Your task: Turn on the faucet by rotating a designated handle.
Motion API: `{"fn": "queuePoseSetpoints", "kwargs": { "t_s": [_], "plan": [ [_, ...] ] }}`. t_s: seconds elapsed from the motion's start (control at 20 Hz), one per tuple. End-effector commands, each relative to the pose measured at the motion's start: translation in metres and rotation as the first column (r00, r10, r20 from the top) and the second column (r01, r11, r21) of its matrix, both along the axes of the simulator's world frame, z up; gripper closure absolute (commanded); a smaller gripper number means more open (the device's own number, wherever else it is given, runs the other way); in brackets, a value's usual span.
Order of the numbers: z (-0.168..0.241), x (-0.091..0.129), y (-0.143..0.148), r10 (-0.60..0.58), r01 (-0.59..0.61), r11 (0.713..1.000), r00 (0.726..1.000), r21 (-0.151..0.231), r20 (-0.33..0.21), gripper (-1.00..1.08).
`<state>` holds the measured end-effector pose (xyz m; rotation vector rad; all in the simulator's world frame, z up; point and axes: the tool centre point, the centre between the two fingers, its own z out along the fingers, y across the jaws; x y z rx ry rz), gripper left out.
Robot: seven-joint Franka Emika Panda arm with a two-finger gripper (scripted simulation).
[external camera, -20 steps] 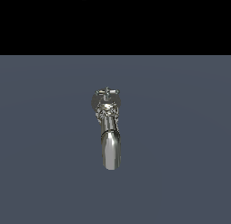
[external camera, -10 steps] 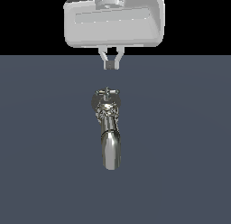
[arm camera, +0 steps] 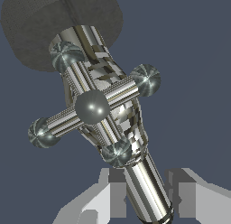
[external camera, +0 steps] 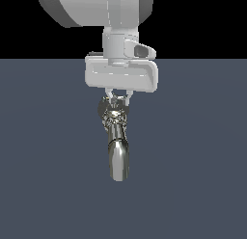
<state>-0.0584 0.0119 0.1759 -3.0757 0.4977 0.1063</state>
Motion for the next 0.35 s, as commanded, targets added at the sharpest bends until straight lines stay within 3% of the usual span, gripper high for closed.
{"fn": "queuePoseSetpoints", "kwargs": {
  "t_s": [0.0,0.05,0.1,0.15,0.2,0.25,0.3],
  "plan": [
    [-0.008,0.043,-0.079,-0.152,0.155,0.987,0.986,-0.035,0.069,0.12],
    [0.002,0.037,-0.096,-0.187,0.191,0.981,0.978,-0.037,0.088,0.12],
    [0.001,0.04,-0.119,-0.212,0.22,0.973,0.972,-0.071,0.105,0.81],
    [0.002,0.044,-0.127,-0.14,0.151,0.984,0.983,-0.094,0.117,0.17],
    [0.002,0.048,-0.138,-0.209,0.224,0.968,0.968,-0.112,0.137,-0.66],
    [0.004,0.053,-0.153,-0.236,0.258,0.957,0.958,-0.132,0.161,-0.9],
    [0.004,0.057,-0.152,-0.234,0.26,0.955,0.956,-0.141,0.177,-0.64]
  ]
}}
